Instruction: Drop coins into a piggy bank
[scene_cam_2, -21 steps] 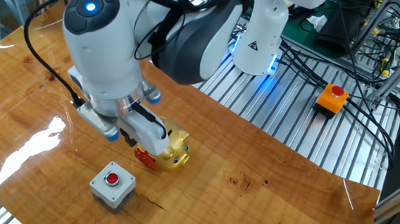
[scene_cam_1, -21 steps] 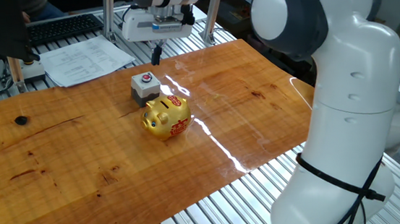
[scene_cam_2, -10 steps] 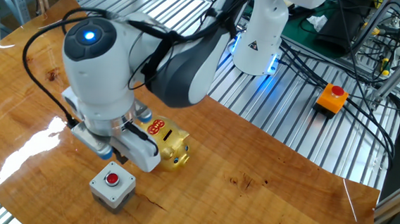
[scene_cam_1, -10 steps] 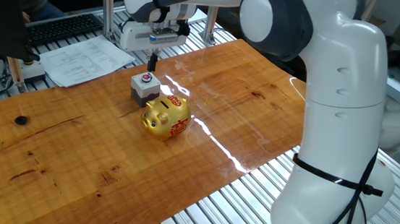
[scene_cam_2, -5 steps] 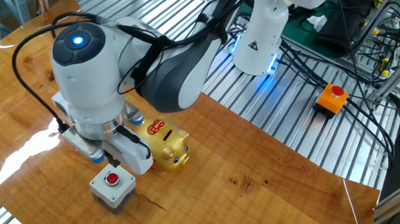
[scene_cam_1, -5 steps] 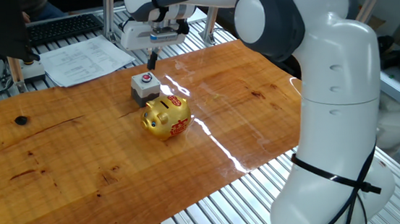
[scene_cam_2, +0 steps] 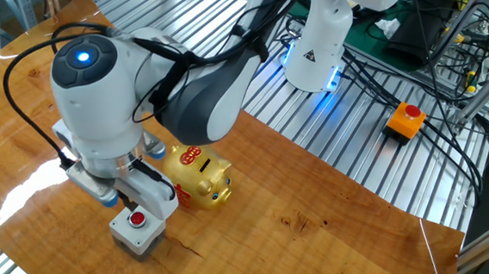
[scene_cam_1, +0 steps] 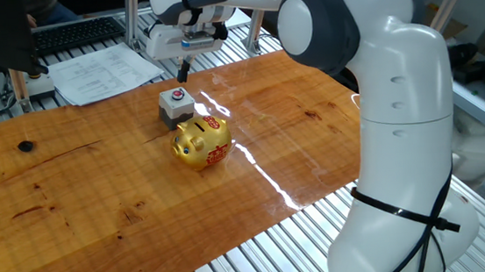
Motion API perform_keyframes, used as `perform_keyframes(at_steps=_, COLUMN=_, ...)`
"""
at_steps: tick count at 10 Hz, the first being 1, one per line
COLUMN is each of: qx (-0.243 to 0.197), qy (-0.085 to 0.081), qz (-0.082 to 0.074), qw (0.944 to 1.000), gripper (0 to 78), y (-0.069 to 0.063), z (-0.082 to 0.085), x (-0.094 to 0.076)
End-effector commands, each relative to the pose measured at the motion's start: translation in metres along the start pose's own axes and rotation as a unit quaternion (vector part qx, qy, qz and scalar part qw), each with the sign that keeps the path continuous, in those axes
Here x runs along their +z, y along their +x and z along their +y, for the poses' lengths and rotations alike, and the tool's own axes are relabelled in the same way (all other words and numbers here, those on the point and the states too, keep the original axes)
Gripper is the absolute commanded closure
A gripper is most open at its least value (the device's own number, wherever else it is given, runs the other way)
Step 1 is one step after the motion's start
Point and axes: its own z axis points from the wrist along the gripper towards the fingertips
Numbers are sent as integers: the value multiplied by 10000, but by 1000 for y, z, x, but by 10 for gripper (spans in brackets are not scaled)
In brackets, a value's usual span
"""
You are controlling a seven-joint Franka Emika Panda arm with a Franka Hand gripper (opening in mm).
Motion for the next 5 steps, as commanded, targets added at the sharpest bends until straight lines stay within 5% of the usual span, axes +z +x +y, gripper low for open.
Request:
perform_keyframes(at_steps=1, qx=-76, qy=43, qz=-94, qw=9999, gripper=776, y=-7, z=-5, x=3)
perform_keyframes(at_steps=5, qx=-68, qy=24, qz=-112, qw=9999, gripper=776, y=-10, z=-4, x=9)
